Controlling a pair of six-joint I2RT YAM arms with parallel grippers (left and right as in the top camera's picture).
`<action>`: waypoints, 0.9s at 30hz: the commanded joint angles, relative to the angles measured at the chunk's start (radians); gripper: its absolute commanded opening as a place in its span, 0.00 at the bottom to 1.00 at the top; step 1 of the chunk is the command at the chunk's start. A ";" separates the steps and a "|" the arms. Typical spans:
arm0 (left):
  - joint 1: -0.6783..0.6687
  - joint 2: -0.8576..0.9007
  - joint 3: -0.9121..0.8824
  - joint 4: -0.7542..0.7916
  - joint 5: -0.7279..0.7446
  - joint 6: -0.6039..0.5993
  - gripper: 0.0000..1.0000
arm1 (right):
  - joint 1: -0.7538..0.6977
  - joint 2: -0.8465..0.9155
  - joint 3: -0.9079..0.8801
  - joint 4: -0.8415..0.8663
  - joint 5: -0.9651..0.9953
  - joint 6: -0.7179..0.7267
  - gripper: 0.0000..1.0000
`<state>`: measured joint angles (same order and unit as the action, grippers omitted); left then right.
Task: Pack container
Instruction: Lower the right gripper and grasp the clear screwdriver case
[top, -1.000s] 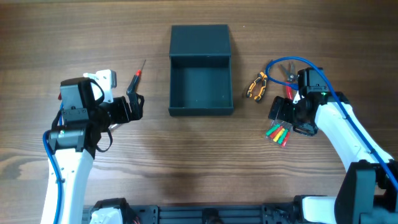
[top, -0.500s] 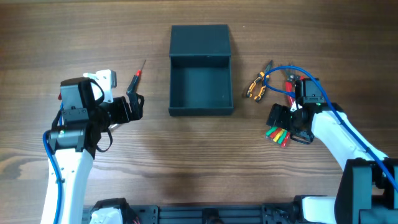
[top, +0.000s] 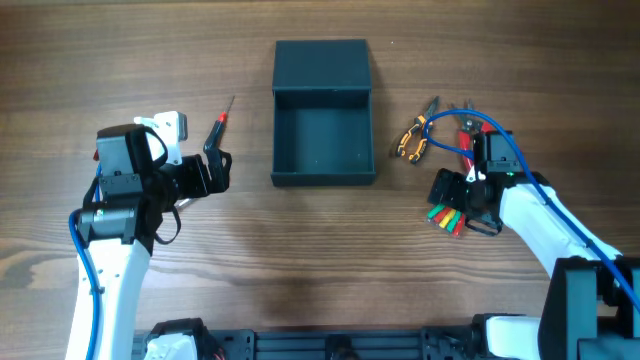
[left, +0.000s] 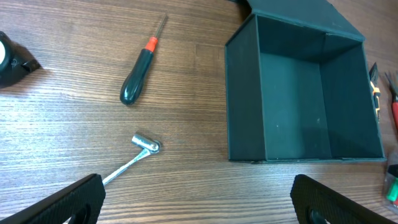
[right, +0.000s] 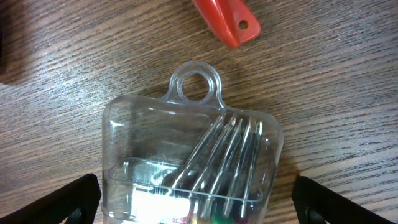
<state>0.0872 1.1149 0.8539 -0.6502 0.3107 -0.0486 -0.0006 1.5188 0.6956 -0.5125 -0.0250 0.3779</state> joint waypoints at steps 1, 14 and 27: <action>0.003 0.002 0.017 0.006 -0.006 0.019 1.00 | 0.002 0.009 -0.047 0.004 -0.035 0.015 0.98; 0.003 0.002 0.017 0.006 -0.006 0.019 1.00 | 0.002 0.009 -0.047 0.033 -0.141 -0.038 0.89; 0.003 0.002 0.017 0.006 -0.006 0.019 1.00 | 0.003 0.009 -0.047 0.033 -0.168 -0.038 0.86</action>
<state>0.0872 1.1149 0.8539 -0.6487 0.3107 -0.0486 -0.0032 1.5078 0.6811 -0.4732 -0.1074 0.3386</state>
